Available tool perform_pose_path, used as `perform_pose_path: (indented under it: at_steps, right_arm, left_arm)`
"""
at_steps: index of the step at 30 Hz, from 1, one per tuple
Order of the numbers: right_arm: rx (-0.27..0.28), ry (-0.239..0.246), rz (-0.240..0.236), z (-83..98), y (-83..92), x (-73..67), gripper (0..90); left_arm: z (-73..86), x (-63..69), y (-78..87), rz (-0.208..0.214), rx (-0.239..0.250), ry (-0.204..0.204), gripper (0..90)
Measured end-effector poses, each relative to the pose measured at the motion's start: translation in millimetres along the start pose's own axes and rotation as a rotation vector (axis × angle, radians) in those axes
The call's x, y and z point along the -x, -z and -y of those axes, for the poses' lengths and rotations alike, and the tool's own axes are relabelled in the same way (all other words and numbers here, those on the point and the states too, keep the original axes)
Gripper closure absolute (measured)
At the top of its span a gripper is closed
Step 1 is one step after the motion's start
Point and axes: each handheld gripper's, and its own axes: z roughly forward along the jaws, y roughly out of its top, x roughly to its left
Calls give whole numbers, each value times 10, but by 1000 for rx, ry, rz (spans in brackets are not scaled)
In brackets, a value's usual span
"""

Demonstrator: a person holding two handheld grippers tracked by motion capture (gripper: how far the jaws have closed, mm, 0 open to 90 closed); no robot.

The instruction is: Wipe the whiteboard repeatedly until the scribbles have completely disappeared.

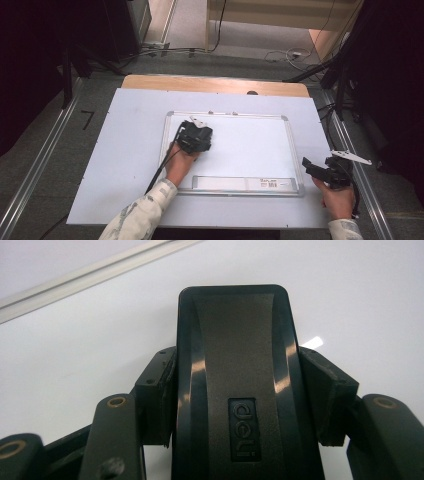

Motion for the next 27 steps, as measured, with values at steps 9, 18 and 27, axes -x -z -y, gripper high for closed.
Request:
perform_pose_path:
  at_steps: [9,18,27]
  right_arm:
    - [5,3,2,1,12,-2,120]
    - [-1,9,-2,-9,-15,-36,120]
    - [-1,7,6,8,1,-15,120]
  left_arm:
    - [-106,-528,-109,-118,5,136,409]
    - [-26,-125,-21,-23,-3,23,409]
    - [204,-61,179,18,5,-16,409]
